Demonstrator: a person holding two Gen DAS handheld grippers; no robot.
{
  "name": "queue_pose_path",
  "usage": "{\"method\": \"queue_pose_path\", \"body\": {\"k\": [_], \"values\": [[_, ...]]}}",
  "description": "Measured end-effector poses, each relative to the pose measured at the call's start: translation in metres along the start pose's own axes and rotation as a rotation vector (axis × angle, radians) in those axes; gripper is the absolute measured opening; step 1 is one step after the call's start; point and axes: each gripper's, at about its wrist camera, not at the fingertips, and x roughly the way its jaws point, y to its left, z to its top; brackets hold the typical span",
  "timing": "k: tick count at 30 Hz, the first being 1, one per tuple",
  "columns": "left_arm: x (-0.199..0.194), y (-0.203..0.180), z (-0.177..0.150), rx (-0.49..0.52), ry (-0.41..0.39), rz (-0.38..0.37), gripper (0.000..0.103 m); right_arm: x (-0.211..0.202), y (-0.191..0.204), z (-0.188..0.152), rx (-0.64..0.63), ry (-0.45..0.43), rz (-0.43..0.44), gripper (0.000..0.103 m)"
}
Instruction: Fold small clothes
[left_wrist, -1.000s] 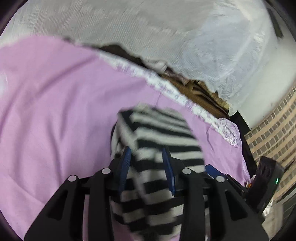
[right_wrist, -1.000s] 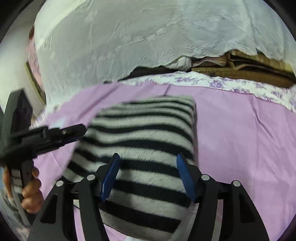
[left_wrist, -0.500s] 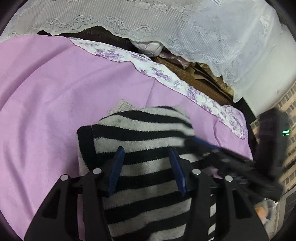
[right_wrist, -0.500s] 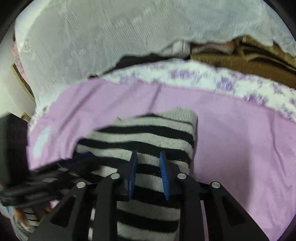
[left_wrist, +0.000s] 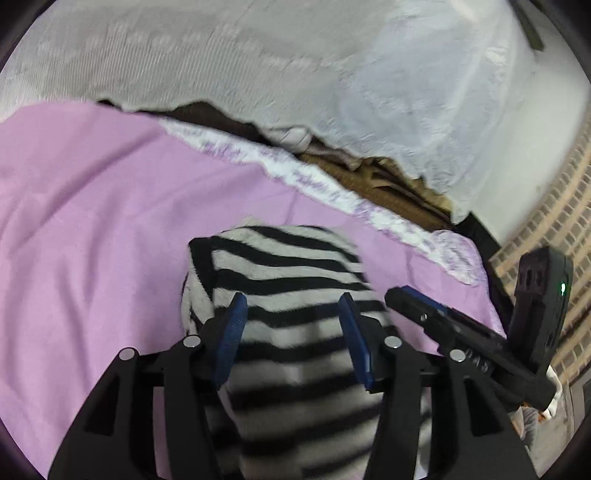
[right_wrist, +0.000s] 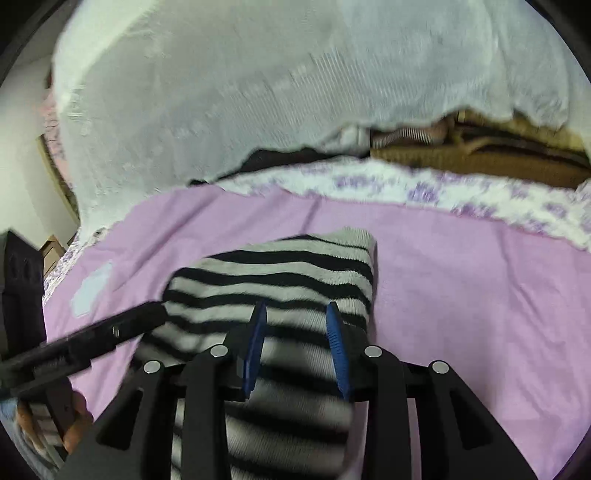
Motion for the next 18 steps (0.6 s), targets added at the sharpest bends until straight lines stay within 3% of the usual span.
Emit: {"method": "queue_pose_path", "body": {"k": [6,9,11,12,14,15,18], "values": [[-0.021,-0.003,-0.031,-0.024,0.033,0.021,0.058,-0.044,0.015,-0.033,-0.037,-0.027,0.029,0.037],[-0.017,0.005,-0.046,-0.035,0.062,0.097,0.058,-0.038,0.017,-0.054,-0.054,0.03,0.014,0.039],[-0.004,0.014,-0.055,-0.045,0.108,0.123,0.058,-0.029,0.016,-0.07,-0.068,0.05,-0.025,0.048],[0.002,0.017,-0.059,-0.035,0.114,0.137,0.059,-0.026,0.018,-0.075,-0.077,0.054,-0.042,0.056],[0.006,0.009,-0.062,0.024,0.101,0.19,0.06,-0.019,0.014,-0.079,-0.056,0.07,-0.049,0.062],[0.008,0.006,-0.063,0.041,0.097,0.21,0.06,-0.016,0.008,-0.079,-0.017,0.084,-0.027,0.063],[0.007,0.007,-0.065,0.042,0.09,0.211,0.06,-0.007,-0.015,-0.081,0.113,0.133,0.061,0.078]]}}
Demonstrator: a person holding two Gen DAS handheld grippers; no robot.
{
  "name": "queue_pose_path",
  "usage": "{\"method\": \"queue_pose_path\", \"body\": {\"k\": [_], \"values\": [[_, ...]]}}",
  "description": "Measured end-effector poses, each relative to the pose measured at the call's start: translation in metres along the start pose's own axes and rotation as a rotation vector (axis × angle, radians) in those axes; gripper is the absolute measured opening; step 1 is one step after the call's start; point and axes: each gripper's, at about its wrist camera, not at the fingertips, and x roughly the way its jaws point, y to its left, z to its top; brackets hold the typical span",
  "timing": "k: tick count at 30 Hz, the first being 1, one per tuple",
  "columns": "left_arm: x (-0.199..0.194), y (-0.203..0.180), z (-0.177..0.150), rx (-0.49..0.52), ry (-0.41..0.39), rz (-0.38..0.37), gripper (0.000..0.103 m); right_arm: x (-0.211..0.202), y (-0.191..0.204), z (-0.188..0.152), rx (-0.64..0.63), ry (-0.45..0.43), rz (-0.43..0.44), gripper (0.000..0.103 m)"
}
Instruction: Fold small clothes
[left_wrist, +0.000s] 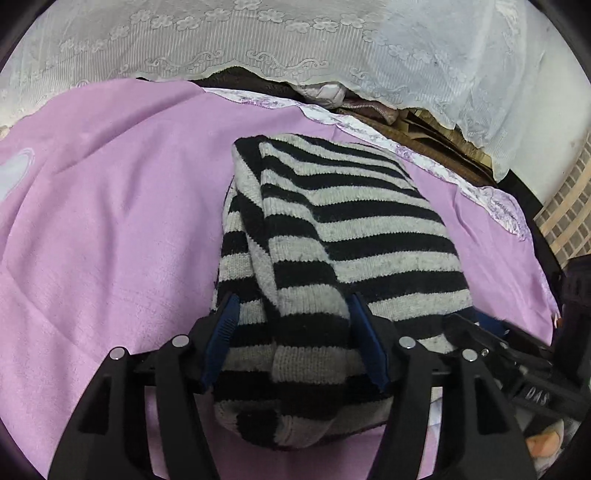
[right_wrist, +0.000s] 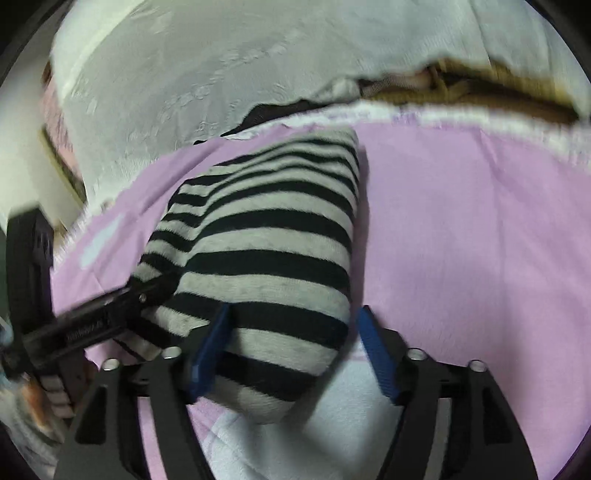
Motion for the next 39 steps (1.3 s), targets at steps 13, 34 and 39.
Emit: {"method": "queue_pose_path", "body": {"k": [13,34,39], "values": [[-0.043,0.041,0.028,-0.242,-0.081,-0.345,0.086,-0.035,-0.029,0.01,0.141,-0.092,0.14,0.091],[0.049,0.045,0.048,-0.209,0.138,-0.35,0.089,0.047,-0.028,0.05,0.202,0.058,0.245,0.098],[0.052,0.041,0.048,-0.204,0.137,-0.33,0.062,0.048,-0.022,0.049,0.158,0.05,0.255,0.082]]}}
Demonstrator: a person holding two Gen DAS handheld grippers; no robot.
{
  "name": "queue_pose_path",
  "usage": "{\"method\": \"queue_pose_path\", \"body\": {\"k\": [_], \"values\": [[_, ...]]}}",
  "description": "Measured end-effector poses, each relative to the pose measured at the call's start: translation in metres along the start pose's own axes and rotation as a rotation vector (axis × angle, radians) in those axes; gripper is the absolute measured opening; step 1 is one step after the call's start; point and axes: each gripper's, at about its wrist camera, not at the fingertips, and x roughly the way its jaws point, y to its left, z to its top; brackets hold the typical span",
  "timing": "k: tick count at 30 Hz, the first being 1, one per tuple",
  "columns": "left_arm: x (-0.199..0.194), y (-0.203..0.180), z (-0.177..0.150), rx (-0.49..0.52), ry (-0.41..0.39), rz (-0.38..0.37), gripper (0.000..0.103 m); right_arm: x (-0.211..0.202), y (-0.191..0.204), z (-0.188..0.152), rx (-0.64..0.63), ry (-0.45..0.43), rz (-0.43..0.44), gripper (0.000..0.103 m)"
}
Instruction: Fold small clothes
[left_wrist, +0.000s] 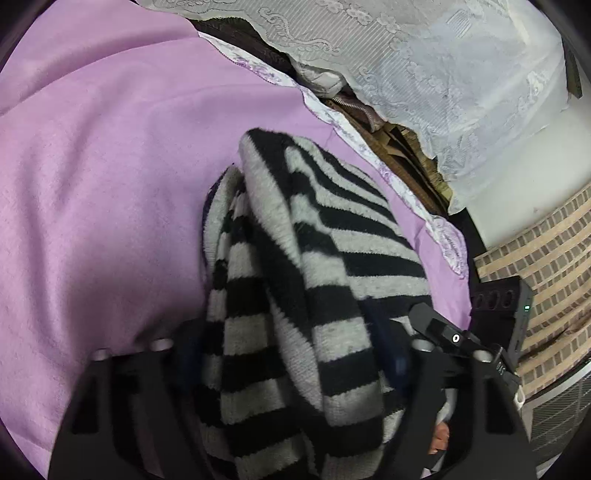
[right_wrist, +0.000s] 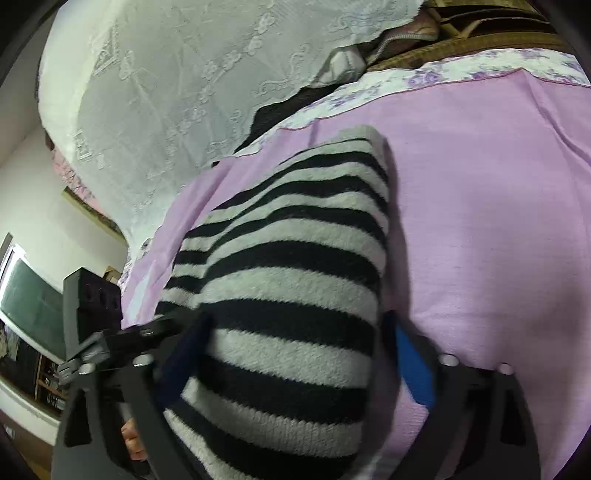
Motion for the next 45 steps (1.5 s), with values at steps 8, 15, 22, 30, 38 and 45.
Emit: {"method": "queue_pose_path", "body": {"k": [8,15,22,30,38,45], "values": [[-0.014,-0.026,-0.012,0.094,-0.093,0.077,0.039,-0.01,0.015,-0.004,-0.094,-0.055,-0.044,0.07],[-0.053,-0.033,-0.03,0.083,-0.156,0.124,0.039,-0.026,0.051,-0.017,-0.185,-0.097,-0.036,0.066],[-0.163,-0.011,-0.054,0.099,-0.284,0.272,0.039,-0.009,0.138,-0.031,-0.279,-0.06,0.097,0.066],[-0.311,0.061,-0.075,-0.022,-0.479,0.379,0.039,0.041,0.277,-0.053,-0.443,-0.009,0.255,0.066],[-0.378,0.121,-0.09,-0.102,-0.565,0.484,0.039,0.096,0.359,-0.076,-0.528,0.066,0.334,0.066],[-0.386,0.17,-0.097,-0.194,-0.591,0.505,0.039,0.145,0.389,-0.091,-0.577,0.119,0.341,0.066]]}}
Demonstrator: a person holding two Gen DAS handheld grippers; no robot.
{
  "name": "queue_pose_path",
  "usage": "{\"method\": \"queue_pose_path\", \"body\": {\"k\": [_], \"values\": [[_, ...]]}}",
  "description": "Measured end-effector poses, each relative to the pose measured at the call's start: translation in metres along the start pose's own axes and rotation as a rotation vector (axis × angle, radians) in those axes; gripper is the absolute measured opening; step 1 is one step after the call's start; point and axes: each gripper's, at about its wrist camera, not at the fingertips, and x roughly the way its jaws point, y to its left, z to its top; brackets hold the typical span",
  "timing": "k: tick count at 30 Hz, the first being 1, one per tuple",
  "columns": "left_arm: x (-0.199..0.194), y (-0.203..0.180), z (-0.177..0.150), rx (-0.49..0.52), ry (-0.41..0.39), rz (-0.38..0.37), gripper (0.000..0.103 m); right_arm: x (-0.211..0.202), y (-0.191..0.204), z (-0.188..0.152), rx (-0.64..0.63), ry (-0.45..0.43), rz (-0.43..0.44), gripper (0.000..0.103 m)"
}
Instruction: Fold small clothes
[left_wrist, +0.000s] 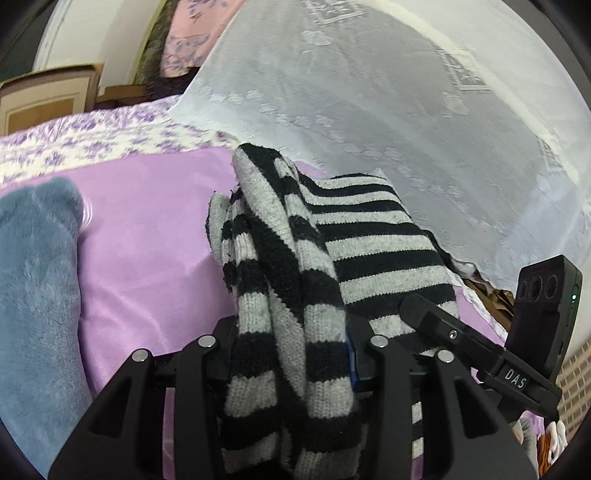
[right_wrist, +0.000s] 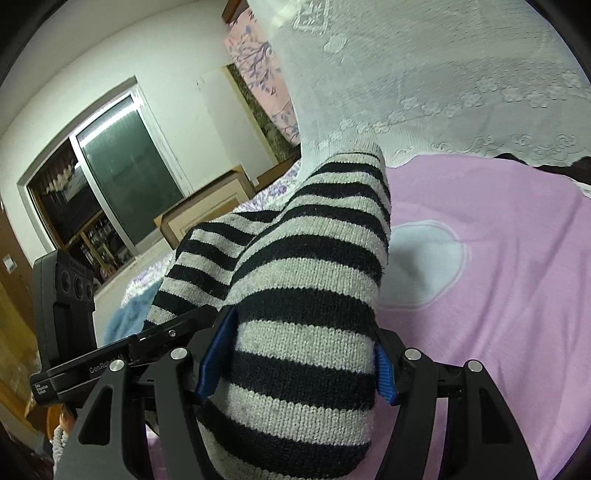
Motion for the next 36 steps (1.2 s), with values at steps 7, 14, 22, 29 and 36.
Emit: {"method": "queue_pose_path", "body": {"k": [7,14,22,29,36], "values": [[0.05,0.018,-0.012,-0.022,0.079,0.091,0.039,0.049,-0.023,-0.012,0.015,0.072,-0.028,0.066],[0.064,0.012,-0.023,0.038,0.075,0.137,0.04,0.059,-0.045,-0.019,0.1,0.119,-0.013,0.067],[0.068,0.043,-0.025,-0.128,0.113,0.132,0.071,0.069,-0.05,-0.023,0.111,0.154,-0.071,0.082],[0.026,0.004,-0.031,0.031,-0.057,0.271,0.07,0.036,-0.022,-0.033,-0.046,-0.005,-0.171,0.077],[-0.005,0.015,-0.037,-0.067,-0.105,0.331,0.075,0.006,0.002,-0.05,-0.165,-0.081,-0.266,0.057]]}}
